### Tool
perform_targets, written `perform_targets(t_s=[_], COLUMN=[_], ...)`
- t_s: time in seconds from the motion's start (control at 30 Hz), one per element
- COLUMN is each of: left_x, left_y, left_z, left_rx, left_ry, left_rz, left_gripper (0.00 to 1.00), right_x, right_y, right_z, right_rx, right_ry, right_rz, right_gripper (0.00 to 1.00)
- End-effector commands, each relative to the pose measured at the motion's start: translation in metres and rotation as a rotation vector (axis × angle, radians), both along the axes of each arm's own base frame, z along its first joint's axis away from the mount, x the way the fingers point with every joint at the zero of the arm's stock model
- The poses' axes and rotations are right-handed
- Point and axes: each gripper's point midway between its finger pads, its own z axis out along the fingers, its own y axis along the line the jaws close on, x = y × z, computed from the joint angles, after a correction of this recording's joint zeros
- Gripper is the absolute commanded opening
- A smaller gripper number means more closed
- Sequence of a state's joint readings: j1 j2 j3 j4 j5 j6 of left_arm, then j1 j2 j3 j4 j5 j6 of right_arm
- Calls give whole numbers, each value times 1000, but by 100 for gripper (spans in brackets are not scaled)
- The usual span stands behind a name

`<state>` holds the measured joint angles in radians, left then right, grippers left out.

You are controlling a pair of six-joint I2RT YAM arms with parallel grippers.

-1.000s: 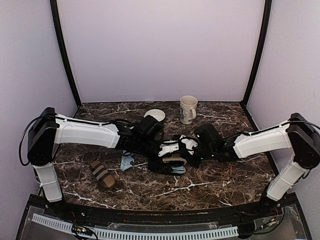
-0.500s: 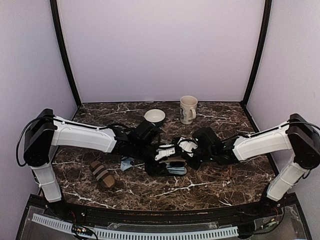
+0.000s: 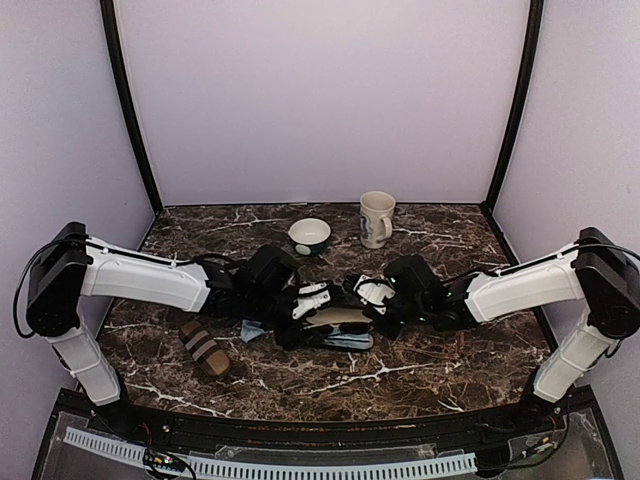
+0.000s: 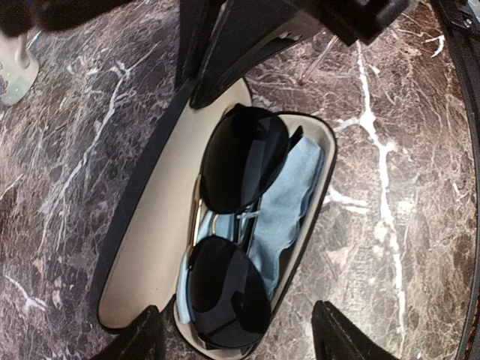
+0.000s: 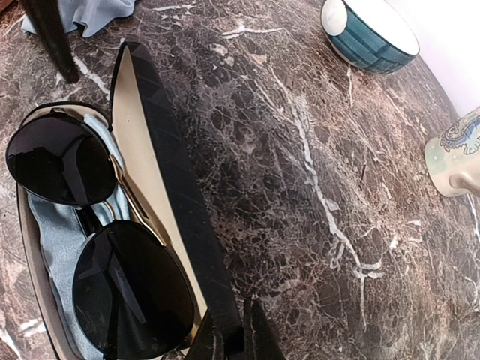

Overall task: Organize the sunglasses
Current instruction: Pick up the sunglasses from the sunglasses case.

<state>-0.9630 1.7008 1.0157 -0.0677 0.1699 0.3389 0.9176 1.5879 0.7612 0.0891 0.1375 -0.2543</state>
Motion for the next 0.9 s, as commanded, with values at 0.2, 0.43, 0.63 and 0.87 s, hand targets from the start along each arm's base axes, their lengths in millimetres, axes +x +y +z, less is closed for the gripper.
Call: perform_targets(t_s=[0.2, 0.43, 0.63, 0.87], left_x=[14, 14, 22, 28], left_y=[20, 29, 37, 39], left_z=[-11, -22, -22, -30], left_rx=[39, 71, 72, 73], left_ry=[-14, -5, -49, -54], left_rz=[94, 132, 190, 242], left_gripper=[67, 68, 68, 68], right_x=[7, 9, 9, 8], right_y=[5, 4, 6, 6], right_z=[18, 25, 27, 28], right_rx=[47, 53, 57, 60], right_ry=[-108, -150, -163, -174], right_rz=[-10, -22, -19, -14], right_gripper=[0, 0, 0, 0])
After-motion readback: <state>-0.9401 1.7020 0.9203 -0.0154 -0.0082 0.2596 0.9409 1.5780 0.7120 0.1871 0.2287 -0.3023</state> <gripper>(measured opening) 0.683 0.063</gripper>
